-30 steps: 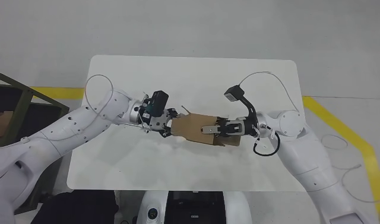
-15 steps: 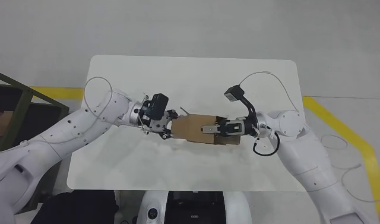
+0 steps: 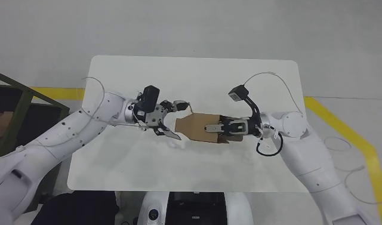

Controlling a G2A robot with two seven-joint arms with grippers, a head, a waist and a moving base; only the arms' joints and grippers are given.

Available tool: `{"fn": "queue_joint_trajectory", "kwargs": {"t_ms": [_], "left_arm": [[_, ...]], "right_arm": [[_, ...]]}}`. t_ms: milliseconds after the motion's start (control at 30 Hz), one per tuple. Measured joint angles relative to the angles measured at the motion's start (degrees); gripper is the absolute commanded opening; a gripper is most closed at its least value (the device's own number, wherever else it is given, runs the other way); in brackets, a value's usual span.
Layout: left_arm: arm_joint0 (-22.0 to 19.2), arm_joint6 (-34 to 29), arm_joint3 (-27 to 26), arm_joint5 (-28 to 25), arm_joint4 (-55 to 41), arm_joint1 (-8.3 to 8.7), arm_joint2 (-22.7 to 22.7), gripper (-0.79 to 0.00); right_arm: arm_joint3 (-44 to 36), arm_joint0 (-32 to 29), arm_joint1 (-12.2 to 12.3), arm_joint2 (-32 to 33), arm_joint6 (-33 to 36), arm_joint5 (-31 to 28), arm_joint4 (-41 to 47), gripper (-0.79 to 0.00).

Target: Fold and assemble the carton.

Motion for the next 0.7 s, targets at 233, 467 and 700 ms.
{"fn": "queue_joint_trajectory", "kwargs": {"t_ms": [233, 467, 700], "left_arm": [[2.12, -0.2, 0.73, -0.2, -4.5, 0.85, -1.62, 0.0], [1.95, -3.8, 4.56, -0.19, -19.05, 1.03, -0.13, 0.0], [-2.16, -25.03, 6.21, -0.19, -45.28, -0.06, 4.14, 0.0]], "right_arm": [[0.06, -0.2, 0.14, 0.16, -0.18, 0.06, -0.15, -0.785], [-0.17, 0.05, 0.12, -0.57, 0.01, 0.21, -0.99, -0.785], [-0.59, 0.53, 0.03, -1.72, 0.27, 0.2, -2.28, -0.785]]}}
